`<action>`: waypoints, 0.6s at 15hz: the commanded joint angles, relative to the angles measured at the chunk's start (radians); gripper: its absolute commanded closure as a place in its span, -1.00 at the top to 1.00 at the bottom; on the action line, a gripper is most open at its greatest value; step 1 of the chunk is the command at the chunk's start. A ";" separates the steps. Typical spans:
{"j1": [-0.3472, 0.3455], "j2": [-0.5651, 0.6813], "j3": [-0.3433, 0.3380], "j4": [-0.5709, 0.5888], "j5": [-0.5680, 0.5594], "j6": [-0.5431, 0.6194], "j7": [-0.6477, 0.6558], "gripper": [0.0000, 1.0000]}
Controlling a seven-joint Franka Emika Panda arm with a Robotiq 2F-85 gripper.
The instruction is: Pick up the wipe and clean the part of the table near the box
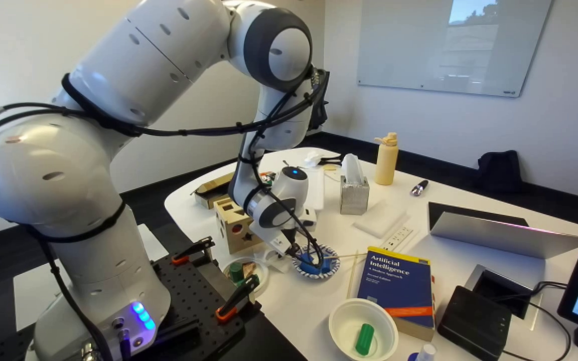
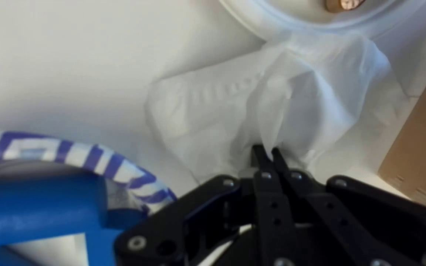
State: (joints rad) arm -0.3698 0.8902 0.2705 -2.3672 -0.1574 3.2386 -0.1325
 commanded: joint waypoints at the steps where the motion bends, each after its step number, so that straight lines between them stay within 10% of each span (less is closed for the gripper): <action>1: 0.028 -0.011 -0.044 -0.031 0.017 0.042 0.012 -0.99; 9: 0.017 0.040 -0.026 -0.012 -0.078 0.154 -0.021 -0.99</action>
State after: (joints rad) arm -0.3364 0.9029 0.2277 -2.3821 -0.1936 3.3665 -0.1364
